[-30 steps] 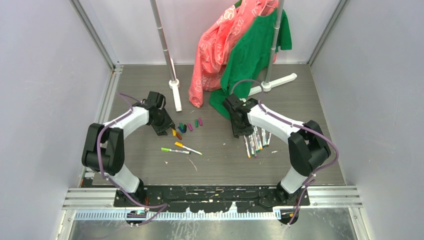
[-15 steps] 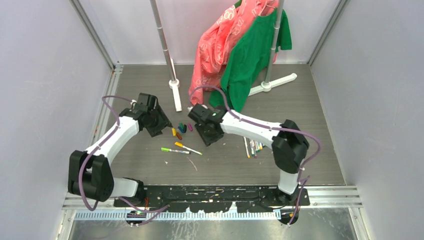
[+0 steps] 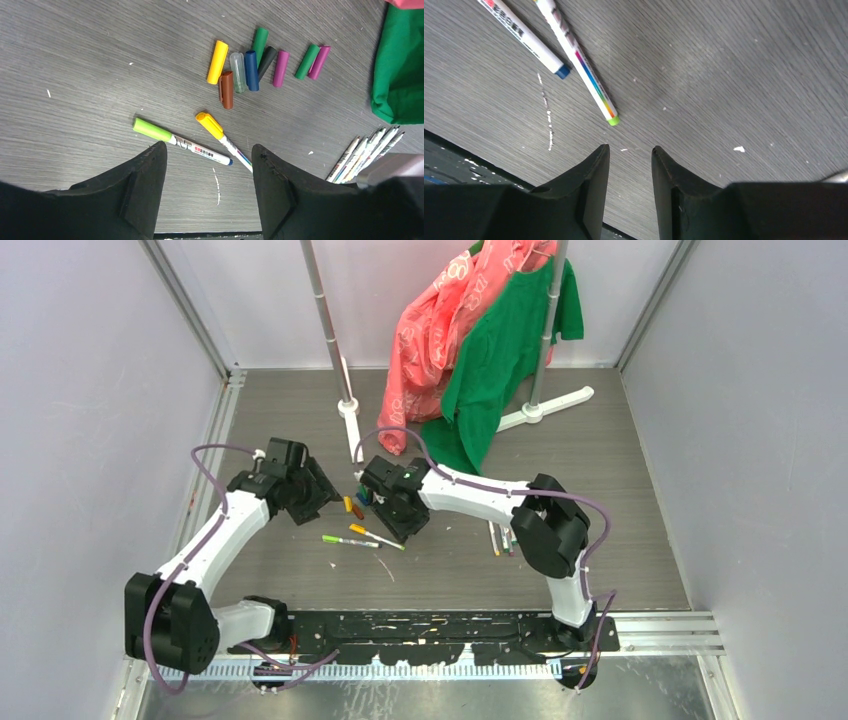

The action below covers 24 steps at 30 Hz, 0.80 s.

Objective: Open the pen caps

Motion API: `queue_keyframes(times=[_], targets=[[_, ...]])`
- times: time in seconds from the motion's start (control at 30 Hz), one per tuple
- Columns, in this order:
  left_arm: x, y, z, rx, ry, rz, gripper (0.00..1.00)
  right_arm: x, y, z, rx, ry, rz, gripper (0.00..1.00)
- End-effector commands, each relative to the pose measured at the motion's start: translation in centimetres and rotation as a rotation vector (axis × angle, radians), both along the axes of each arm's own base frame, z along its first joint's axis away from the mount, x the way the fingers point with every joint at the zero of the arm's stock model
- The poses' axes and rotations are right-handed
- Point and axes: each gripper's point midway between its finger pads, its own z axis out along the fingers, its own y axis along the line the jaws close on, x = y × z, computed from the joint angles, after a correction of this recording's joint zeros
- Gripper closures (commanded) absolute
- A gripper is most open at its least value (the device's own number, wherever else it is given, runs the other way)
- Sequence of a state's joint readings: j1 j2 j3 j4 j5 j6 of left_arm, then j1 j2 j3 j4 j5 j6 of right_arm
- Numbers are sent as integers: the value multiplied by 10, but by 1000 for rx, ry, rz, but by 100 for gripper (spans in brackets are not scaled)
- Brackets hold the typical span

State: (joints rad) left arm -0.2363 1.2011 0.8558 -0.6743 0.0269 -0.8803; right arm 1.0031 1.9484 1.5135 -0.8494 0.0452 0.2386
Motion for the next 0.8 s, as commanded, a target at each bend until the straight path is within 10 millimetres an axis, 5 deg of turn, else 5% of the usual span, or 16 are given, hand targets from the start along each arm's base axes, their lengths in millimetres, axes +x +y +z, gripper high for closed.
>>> queue_keyframes(times=[0.0,0.77], targets=[[-2,-2,11,-30,-30,15,36,5,28,11,97,3,65,58],[-25,15,12,-74,-19,96,32,7,55,-18,134,57,132,57]])
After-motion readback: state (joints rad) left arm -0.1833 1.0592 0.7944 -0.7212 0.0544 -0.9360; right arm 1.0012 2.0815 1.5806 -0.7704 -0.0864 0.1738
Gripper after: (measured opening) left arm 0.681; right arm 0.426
